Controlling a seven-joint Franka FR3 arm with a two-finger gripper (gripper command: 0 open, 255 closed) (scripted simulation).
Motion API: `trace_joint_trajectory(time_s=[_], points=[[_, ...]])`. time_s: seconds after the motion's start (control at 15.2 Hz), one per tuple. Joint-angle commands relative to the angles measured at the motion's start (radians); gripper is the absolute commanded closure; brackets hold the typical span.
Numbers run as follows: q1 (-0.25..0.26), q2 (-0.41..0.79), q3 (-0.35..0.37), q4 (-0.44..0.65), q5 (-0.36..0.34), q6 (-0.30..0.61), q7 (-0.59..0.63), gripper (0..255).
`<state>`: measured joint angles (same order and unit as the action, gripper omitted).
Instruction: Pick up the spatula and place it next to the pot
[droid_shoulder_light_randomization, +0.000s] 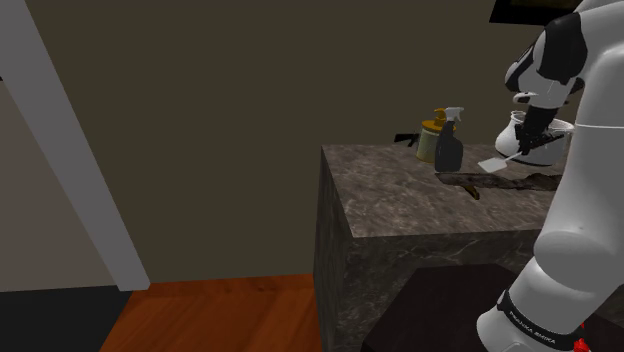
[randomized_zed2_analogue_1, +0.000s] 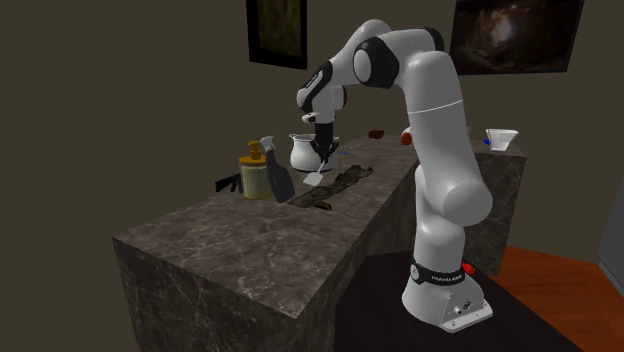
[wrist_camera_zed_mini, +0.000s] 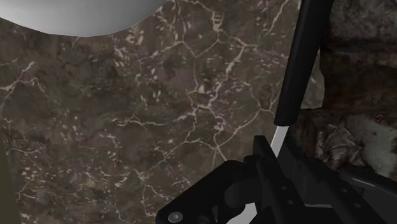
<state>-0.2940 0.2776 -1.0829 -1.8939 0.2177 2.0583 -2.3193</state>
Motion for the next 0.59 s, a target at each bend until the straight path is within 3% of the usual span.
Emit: trace_joint_trajectory(time_s=[0.0, 0.53], points=[[-0.009, 0.016, 0.010, -0.015, 0.017, 0.024, -0.010, 255], [-0.047, 0.074, 0.054, -0.068, 0.082, 0.110, -0.049, 255]])
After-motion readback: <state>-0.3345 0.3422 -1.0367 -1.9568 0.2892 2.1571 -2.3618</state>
